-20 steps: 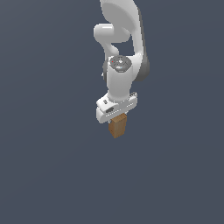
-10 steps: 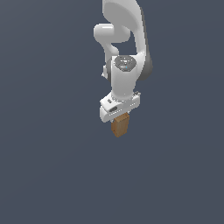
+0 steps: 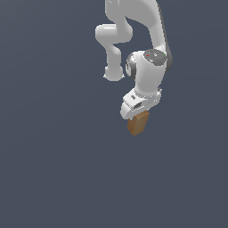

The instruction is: Pick up the object and move it to a goal position.

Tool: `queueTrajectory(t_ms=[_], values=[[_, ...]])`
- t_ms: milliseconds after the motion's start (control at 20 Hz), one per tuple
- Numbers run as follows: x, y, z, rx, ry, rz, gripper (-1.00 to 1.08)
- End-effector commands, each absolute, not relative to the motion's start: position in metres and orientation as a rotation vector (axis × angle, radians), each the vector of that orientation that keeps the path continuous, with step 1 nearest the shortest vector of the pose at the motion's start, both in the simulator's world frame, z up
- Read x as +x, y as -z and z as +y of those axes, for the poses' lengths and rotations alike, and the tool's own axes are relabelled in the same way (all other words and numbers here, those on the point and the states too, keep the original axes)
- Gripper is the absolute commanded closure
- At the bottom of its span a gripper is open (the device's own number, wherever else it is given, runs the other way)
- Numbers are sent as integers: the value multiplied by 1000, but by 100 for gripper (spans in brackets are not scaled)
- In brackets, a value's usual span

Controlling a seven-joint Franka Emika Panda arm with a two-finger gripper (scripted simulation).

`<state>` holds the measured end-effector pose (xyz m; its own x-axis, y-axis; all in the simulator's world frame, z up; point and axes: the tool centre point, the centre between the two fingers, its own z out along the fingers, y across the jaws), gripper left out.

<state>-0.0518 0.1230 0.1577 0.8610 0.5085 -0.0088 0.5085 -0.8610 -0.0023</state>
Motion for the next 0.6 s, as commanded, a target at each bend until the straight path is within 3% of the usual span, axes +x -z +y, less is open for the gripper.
queueTrajectory(t_ms=[0,550], values=[[-54,-167,148,3029,0,828,108],[-62,-177,202,3030,0,828,108]])
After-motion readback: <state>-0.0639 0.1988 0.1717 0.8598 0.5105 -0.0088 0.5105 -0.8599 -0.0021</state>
